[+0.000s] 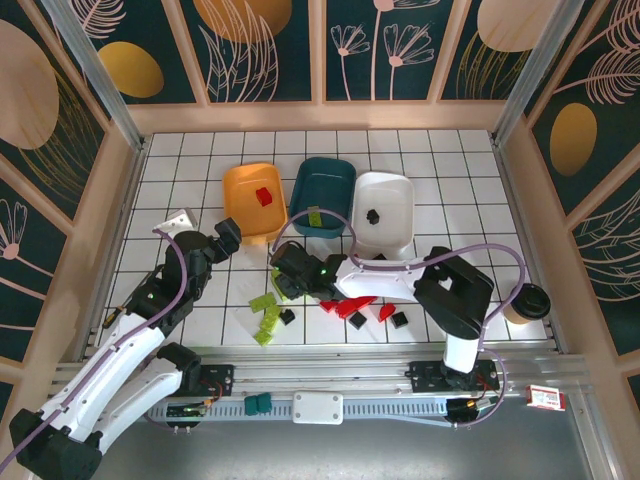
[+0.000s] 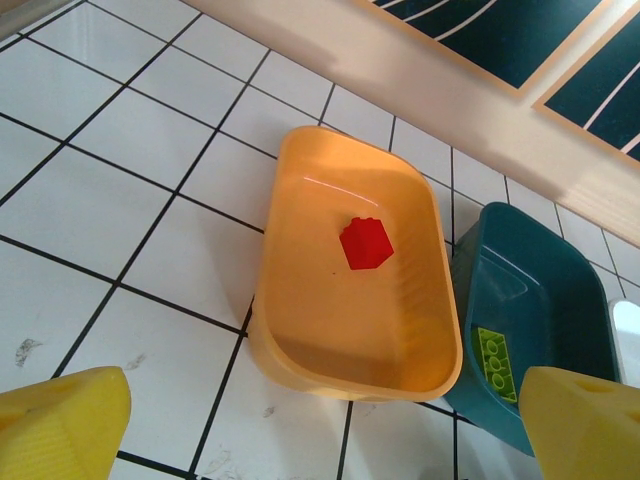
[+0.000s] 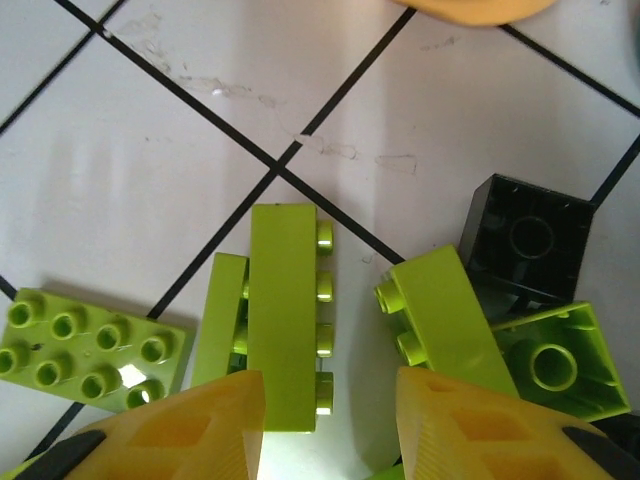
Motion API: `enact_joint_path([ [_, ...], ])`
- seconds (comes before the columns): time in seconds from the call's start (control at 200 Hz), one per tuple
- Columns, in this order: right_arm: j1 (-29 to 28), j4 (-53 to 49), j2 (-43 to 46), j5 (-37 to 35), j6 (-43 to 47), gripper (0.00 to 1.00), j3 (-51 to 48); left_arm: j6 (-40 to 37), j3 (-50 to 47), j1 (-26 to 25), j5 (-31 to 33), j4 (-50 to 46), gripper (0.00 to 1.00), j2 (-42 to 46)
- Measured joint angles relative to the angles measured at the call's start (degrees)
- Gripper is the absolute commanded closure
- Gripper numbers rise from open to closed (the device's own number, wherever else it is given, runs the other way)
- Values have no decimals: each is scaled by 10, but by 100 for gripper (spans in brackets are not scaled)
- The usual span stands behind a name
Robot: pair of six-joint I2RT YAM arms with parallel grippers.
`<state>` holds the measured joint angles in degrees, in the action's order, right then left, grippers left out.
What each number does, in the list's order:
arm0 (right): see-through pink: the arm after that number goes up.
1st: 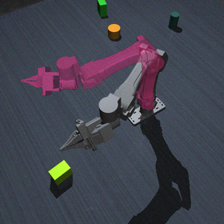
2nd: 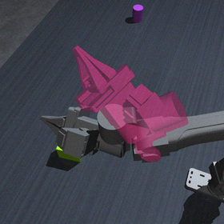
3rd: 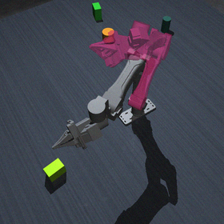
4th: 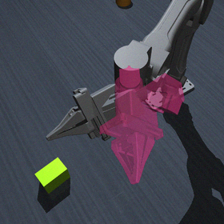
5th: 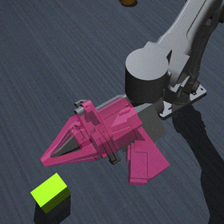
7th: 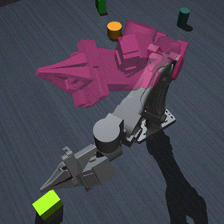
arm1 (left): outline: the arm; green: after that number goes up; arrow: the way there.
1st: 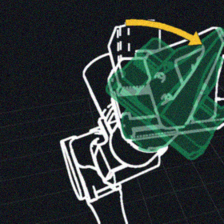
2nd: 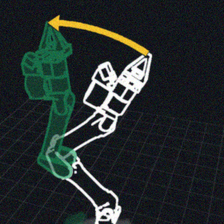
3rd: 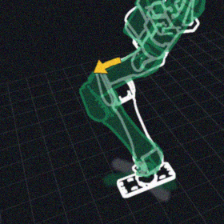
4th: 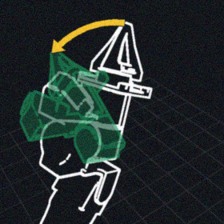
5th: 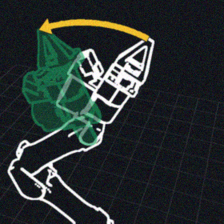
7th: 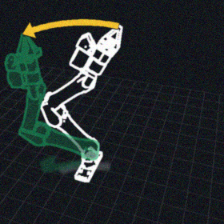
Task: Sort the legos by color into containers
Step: Pick up the lego from the bottom-center of the table.
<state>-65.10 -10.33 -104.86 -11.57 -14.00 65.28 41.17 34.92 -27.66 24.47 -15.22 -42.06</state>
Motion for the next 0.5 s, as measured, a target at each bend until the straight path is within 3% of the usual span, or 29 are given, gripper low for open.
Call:
enact_joint_path([
  [0.14, -3, 0, -22, -6, 6, 59, 12, 0, 0, 0, 0, 0, 1, -1],
  [0.275, -9, 2, -33, -16, 14, 49, 24, -3, 0, 0, 0, 0, 1, -1],
  [0.5, -17, 1, -53, -34, 21, 46, 40, -4, 0, 0, 0, 0, 1, -1],
])
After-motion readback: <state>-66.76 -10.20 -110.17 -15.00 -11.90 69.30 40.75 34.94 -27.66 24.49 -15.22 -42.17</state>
